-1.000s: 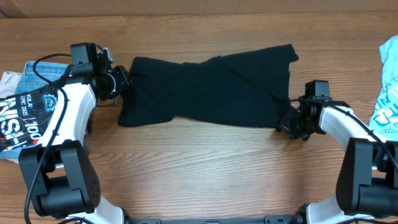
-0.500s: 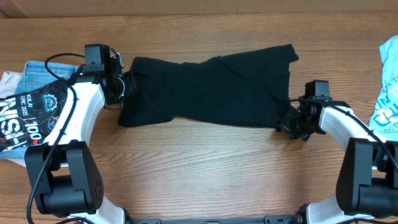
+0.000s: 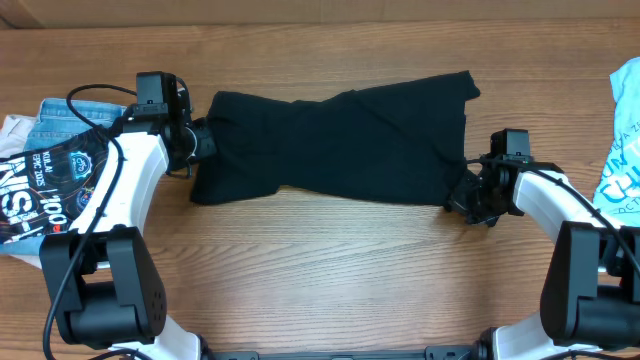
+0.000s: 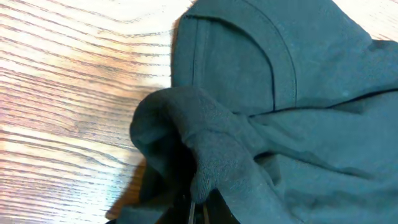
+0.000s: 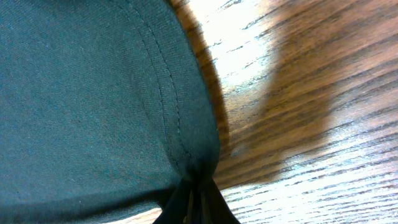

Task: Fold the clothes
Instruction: 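Lift the T-shirt with both grippers and swing it away, flattening it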

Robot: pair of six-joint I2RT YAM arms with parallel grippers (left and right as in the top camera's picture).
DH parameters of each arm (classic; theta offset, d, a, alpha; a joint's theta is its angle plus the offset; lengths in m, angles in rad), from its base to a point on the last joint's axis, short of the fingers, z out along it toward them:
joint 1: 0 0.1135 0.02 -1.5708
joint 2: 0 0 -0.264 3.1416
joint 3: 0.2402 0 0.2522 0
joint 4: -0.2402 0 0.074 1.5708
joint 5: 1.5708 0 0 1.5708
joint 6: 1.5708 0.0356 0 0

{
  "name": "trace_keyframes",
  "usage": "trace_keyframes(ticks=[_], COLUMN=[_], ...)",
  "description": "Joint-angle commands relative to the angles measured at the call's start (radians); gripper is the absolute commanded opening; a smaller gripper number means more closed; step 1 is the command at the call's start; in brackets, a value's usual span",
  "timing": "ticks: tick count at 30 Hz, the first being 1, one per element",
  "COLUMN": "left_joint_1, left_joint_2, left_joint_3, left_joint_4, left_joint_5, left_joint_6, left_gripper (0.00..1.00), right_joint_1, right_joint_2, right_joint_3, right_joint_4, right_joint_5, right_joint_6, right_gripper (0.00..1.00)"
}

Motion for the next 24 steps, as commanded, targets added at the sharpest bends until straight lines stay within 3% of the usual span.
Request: trace_keyframes(ticks=[1, 7, 15, 24], left_joint_1=[-0.002, -0.002, 0.005, 0.012], left_joint_2=[-0.066, -0.204, -0.375, -0.466], left_joint_3=[0.066, 0.234, 0.530, 0.814], left_joint_4=[-0.021, -0.141, -0.361, -0.536], left_joint_5=[-0.020, -0.016, -0.019, -0.021], left_joint_6=[0.024, 0.040, 0.075, 0.075], left_gripper=[0.04, 0.04, 0.04, 0.04], right_joint_1=[-0.002, -0.002, -0.002, -0.002], right_joint_2=[0.000, -0.123, -0.180, -0.186], right_joint_3=[0.038, 0.348, 0.975, 1.452], right_joint_4=[-0.056, -0.307, -0.713, -0.948], right_joint_5=[0.101, 0.103, 0.146, 0.240], right_joint_6=[0.004, -0.031, -0.096, -0.117], right_gripper=[0.04, 0.04, 0.04, 0.04])
